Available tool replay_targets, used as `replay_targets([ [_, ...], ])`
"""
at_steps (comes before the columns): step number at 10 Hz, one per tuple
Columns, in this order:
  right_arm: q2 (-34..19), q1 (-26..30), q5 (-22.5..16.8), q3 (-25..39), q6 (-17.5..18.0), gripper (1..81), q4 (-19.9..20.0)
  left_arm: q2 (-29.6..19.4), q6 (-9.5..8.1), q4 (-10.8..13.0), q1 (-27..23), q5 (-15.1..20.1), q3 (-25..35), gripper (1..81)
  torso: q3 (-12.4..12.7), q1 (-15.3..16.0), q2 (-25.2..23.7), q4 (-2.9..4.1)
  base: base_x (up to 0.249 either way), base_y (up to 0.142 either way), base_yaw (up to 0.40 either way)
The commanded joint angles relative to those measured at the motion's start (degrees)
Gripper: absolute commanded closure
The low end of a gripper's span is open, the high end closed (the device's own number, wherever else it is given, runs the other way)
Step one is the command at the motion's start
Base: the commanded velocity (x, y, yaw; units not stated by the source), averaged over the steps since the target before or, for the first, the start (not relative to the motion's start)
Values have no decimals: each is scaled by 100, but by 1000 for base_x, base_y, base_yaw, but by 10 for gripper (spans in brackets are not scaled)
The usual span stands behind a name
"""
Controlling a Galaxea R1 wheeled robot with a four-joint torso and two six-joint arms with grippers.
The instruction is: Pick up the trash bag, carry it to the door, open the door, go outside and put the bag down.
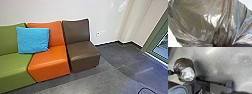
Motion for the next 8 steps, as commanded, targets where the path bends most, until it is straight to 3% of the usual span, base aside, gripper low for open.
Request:
replay_targets([
  [1, -231, 119, -145, -67, -92, 10, 179, -301, 179, -38, -136, 92, 319, 811, 0, -354, 549, 0, 0, 0, 0],
  [5, -301, -541, 427, -119, -444, 10, 171, -749, 469, -3, 374, -471, 759, 811, 0, -876, 1367, 0, 0, 0, 0],
  [8, -284, -876, 567, -14, -496, 10, 197, -890, 486, 14, 568, -629, 891, 811, 0, -1272, 1983, 0, 0, 0, 0],
])
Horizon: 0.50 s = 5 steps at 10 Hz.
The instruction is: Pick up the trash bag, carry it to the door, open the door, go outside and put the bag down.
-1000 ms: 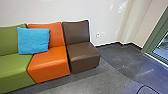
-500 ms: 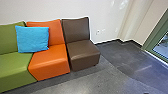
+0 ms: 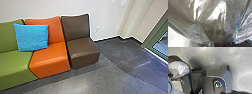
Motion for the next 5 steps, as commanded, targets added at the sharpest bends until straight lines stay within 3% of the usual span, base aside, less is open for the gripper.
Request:
replay_targets([
  [1, -265, 155, -401, 235, -61, 10, 160, -237, 38, 2, -168, 428, 77, 811, 0, -350, 544, 0, 0, 0, 0],
  [5, 16, 86, -348, 279, -53, 10, 107, 18, 46, 46, -142, 445, 95, 811, 0, -883, 1371, 0, 0, 0, 0],
])
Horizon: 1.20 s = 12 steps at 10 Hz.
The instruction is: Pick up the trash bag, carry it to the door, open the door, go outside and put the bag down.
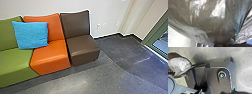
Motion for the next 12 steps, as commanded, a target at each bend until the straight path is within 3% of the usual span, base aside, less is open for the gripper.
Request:
replay_targets([
  [1, 113, 168, -521, -51, -25, 10, 79, 182, 27, 209, -74, 562, -5, 811, 292, -343, 534, 0, 0, 0, 0],
  [5, 729, -122, -521, -746, -280, 10, 26, 886, 35, 773, 488, 562, -779, 811, 939, -792, 1231, 0, 0, 0, 0],
  [8, 939, -289, -495, -1106, -402, 10, 26, 1035, 88, 922, 831, 545, -946, 811, 1402, -1194, 1839, 0, 0, 0, 0],
  [9, 975, -376, -416, -1228, -455, 10, 26, 1062, 88, 975, 945, 536, -955, 811, 1478, -1331, 2047, 0, 0, 0, 0],
  [10, 1045, -482, -320, -1422, -473, 10, 26, 1079, 88, 1010, 1041, 431, -1025, 811, 1235, -1469, 2249, 0, 0, 0, 0],
  [12, 1177, -684, -293, -1739, -631, 10, 26, 1176, 88, 1080, 1182, 378, -1192, 811, 1327, -1689, 2582, 0, 0, 0, 0],
])
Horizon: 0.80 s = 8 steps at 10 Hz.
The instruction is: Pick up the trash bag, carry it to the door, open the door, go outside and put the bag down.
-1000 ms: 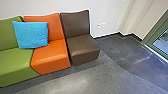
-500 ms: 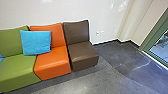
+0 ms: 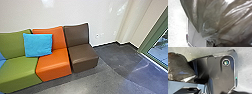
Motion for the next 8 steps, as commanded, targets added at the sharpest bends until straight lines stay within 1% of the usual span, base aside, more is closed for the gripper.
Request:
replay_targets([
  [1, -1, -21, -334, -246, -227, 10, 53, 83, 46, 152, 40, 434, -69, 811, 0, -361, 562, 0, 0, 0, 0],
  [3, 113, -258, -211, -369, -280, 10, 53, 223, 46, 309, 162, 425, -157, 811, 2, -625, 971, 0, 0, 0, 0],
  [4, 218, -355, -166, -448, -341, 10, 53, 329, 46, 397, 215, 425, -306, 811, 217, -761, 1179, 0, 0, 0, 0],
  [5, 341, -442, -158, -527, -368, 10, 53, 425, 46, 477, 259, 425, -446, 811, 521, -887, 1377, 0, 0, 0, 0],
  [7, 615, -583, -52, -783, -394, 10, 44, 540, 46, 609, 357, 425, -579, 811, 741, -1084, 1688, 0, 0, 0, 0],
  [8, 782, -645, -52, -985, -456, 10, 44, 558, 46, 618, 383, 425, -579, 811, 924, -1200, 1867, 0, 0, 0, 0],
])
